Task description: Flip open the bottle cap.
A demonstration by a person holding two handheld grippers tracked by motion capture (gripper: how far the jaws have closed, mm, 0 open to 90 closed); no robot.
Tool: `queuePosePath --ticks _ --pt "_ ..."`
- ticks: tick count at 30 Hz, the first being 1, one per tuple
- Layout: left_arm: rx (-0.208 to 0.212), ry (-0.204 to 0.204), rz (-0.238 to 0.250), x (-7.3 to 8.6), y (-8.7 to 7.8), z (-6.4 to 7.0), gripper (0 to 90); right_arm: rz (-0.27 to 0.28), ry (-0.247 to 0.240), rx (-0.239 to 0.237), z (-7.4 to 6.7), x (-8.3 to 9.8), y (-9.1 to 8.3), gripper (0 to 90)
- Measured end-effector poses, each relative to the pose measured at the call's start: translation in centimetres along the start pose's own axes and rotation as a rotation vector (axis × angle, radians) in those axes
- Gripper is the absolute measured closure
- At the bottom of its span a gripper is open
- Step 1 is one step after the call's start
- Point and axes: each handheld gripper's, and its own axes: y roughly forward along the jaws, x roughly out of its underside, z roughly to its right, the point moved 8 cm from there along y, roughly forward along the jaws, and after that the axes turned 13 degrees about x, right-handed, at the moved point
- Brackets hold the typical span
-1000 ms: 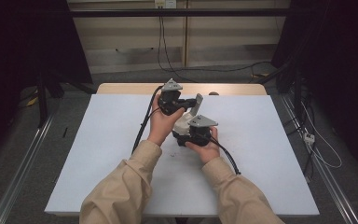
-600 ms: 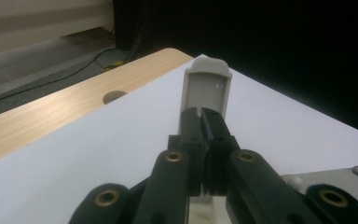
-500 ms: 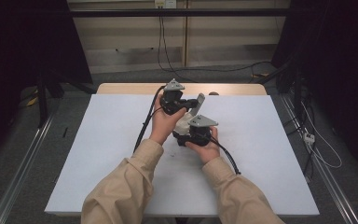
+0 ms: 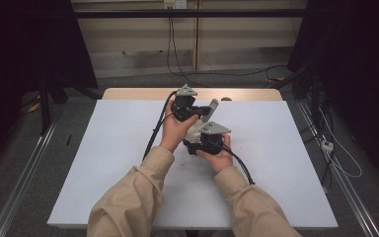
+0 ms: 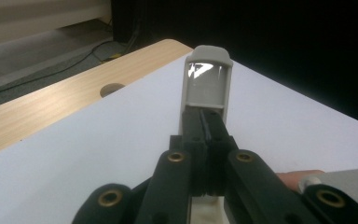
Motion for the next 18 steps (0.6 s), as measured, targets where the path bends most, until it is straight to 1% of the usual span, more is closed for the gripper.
queuePosePath --ticks 2,3,5,8,18 --pt "-0.004 0.000 0.000 -0.02 -0.03 -0.09 89.8 0.000 0.000 0.000 0.02 0.00 0.00 18.2" --pt "-0.001 -0.001 0.007 -0.06 0.00 -0.11 89.8 0.000 0.000 0.000 0.01 0.00 0.00 18.1" --pt "-0.004 0.000 0.000 -0.04 -0.05 -0.13 89.8 0.000 -0.001 0.000 0.01 0.00 0.00 18.2" --pt "-0.002 -0.005 0.007 -0.06 0.04 -0.12 89.8 0.000 0.001 0.001 0.02 0.00 0.00 18.1" --pt "0.001 -0.006 0.005 -0.03 0.12 -0.23 89.8 -0.001 0.005 -0.002 0.08 0.00 0.02 18.2"
